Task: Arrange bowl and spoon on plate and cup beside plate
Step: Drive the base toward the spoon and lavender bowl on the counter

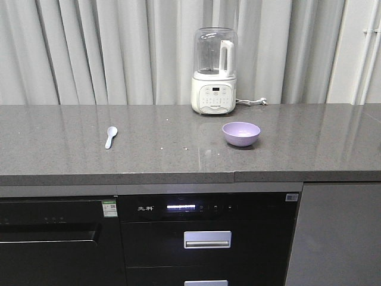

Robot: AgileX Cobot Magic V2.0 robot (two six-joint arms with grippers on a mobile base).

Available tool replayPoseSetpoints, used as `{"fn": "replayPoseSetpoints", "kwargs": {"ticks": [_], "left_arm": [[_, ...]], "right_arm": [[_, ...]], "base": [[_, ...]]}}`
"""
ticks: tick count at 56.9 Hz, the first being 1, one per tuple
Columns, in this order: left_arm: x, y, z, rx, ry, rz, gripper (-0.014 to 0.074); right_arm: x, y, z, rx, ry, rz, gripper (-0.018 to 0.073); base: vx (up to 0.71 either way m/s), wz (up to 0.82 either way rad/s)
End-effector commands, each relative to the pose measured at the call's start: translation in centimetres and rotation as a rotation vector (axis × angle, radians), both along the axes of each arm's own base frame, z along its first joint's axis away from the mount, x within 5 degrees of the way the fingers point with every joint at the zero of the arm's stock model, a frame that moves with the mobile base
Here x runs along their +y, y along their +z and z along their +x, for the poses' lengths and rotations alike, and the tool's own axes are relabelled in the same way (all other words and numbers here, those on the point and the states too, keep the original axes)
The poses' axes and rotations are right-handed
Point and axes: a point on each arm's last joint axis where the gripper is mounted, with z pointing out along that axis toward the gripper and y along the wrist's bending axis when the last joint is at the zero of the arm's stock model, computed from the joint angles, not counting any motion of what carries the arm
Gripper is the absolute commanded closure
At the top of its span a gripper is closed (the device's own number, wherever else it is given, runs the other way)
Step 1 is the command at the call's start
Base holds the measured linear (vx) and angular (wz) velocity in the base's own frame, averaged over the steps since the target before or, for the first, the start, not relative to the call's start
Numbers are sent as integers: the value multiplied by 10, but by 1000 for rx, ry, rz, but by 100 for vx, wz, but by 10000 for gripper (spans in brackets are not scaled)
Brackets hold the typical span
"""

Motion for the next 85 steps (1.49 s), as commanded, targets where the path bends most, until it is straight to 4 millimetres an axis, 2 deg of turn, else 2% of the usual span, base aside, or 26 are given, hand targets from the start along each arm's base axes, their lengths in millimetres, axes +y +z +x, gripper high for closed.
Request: {"fn": "replayPoseSetpoints", "kwargs": {"ticks": [1,50,85], "left_arm": [[1,16,-2,-113,3,-30,603],[1,16,-2,-113,3,-30,603],[1,16,-2,-113,3,-30,603]], "right_arm": [[0,6,1,-83,4,-9,571],[0,6,1,-83,4,-8,571],[0,6,1,-83,4,-8,571]], "base": [[0,0],[2,0],[28,-2]]}}
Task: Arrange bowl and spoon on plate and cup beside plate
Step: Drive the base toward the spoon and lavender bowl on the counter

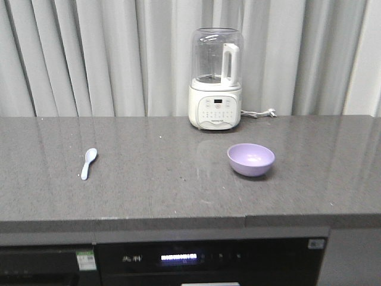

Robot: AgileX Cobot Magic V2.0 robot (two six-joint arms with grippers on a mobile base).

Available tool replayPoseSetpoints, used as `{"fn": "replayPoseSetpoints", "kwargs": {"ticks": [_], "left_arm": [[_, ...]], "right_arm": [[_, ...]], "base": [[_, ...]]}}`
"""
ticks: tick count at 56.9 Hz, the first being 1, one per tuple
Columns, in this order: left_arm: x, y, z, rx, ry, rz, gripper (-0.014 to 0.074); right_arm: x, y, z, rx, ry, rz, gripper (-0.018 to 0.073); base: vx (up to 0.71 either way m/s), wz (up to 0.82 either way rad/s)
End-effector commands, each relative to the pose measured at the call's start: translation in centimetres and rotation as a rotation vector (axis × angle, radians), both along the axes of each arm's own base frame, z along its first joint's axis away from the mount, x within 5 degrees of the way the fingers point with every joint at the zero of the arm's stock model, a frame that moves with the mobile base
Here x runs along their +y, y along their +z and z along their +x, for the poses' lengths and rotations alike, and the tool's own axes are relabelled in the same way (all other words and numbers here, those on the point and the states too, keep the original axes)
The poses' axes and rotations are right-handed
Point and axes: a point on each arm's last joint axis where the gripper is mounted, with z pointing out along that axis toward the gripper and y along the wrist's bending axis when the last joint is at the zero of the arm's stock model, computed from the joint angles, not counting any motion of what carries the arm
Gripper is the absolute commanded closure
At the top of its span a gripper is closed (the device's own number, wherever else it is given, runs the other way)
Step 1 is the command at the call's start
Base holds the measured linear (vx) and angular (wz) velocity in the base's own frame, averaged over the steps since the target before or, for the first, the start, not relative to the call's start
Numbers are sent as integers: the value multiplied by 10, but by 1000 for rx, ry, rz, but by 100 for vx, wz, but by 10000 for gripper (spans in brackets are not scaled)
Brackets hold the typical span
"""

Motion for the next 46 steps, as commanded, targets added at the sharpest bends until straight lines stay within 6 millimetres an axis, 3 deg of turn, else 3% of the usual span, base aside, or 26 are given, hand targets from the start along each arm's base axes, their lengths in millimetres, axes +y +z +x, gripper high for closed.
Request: {"fn": "replayPoseSetpoints", "kwargs": {"ticks": [1,46], "left_arm": [[1,16,-2,-113,3,-30,603],[1,16,-2,-113,3,-30,603]], "right_arm": [[0,6,1,-83,4,-8,571],[0,6,1,-84,4,-8,571]], "base": [[41,10],[40,1]]}}
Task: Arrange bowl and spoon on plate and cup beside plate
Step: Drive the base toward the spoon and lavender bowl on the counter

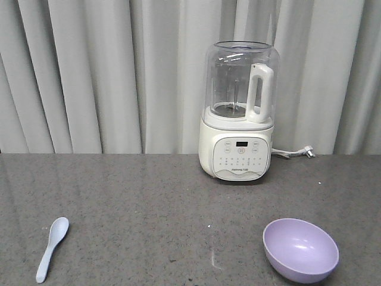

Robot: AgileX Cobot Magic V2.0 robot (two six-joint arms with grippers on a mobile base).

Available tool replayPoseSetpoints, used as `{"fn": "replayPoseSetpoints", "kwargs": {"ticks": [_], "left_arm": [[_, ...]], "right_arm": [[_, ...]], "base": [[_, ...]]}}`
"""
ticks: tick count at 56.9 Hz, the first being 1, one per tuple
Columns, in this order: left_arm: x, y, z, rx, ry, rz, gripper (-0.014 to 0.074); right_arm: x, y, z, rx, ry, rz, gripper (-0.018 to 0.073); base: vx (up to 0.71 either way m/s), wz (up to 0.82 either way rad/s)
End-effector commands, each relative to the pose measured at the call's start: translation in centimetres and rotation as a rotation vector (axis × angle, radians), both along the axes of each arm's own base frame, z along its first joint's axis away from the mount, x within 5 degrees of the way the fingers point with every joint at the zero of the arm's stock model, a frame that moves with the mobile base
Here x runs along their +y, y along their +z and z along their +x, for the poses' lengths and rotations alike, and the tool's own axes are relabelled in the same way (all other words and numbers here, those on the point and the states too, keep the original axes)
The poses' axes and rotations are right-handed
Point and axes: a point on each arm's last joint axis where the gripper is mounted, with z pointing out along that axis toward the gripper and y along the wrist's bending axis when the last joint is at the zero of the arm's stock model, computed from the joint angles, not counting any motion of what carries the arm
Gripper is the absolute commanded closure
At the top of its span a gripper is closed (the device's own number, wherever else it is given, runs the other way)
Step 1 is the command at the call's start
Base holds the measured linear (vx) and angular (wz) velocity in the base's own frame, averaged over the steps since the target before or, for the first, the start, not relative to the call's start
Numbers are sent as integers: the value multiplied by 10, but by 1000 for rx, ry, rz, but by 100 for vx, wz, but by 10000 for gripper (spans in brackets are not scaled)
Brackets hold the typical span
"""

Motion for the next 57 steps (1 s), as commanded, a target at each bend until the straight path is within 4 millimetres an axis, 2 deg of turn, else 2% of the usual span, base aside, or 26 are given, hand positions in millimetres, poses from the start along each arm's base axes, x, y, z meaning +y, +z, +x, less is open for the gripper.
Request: {"fn": "replayPoseSetpoints", "kwargs": {"ticks": [1,45,53,57], "left_arm": [[1,16,-2,-113,3,-30,603],[1,16,-2,-113,3,-30,603],[1,17,-2,-118,3,-30,603],[1,25,-3,-182,6,-39,603]], "right_arm": [[0,6,1,-84,4,-8,571],[0,6,1,-86,4,-8,571],[0,10,1,-127,6,-4,571],[1,19,0,-223,9,9,571]], "base": [[23,-4],[6,-1],[0,0],[0,0]]}}
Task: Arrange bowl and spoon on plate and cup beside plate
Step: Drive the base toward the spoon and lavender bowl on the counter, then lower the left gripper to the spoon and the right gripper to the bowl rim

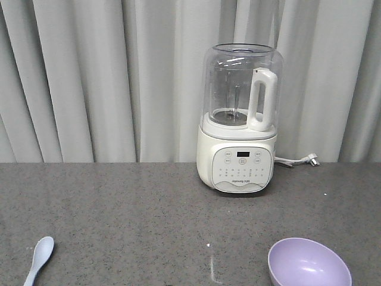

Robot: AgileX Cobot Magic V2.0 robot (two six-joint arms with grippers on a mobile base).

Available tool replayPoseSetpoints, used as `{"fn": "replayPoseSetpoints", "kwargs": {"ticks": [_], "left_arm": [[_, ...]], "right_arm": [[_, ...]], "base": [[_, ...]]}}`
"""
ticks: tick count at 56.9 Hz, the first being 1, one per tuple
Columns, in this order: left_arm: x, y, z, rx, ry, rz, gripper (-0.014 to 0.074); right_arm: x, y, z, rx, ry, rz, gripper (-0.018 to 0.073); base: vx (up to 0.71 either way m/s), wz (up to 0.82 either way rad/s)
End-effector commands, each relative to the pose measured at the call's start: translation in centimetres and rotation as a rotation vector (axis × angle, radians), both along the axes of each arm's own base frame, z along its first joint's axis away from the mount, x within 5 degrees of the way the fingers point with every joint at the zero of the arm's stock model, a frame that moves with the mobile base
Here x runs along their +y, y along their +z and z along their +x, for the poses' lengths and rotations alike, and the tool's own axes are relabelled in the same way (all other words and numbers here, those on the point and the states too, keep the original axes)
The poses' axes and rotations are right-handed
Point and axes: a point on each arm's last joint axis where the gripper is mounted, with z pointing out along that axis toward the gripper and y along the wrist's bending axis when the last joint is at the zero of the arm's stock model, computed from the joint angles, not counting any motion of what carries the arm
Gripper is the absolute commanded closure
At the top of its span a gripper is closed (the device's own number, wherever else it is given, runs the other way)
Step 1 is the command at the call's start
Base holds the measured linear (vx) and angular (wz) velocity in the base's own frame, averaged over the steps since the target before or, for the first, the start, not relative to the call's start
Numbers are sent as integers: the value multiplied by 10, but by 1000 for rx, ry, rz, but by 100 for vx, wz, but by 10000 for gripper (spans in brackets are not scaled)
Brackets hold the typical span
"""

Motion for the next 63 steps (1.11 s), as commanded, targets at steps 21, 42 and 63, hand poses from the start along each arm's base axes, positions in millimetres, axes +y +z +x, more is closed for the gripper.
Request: {"fn": "replayPoseSetpoints", "kwargs": {"ticks": [21,42,63], "left_arm": [[4,164,-23,-624,4,-140,603],[-9,239,101,-294,1,-164,603],[-11,224,126,-210,6,-155,477]], "right_arm": [[-1,172,-14,-460,-7,-40,571],[11,231,103,-297,5,-39,571],[13,218,125,-218,7,-47,393]], "base": [[0,0],[0,0],[0,0]]}}
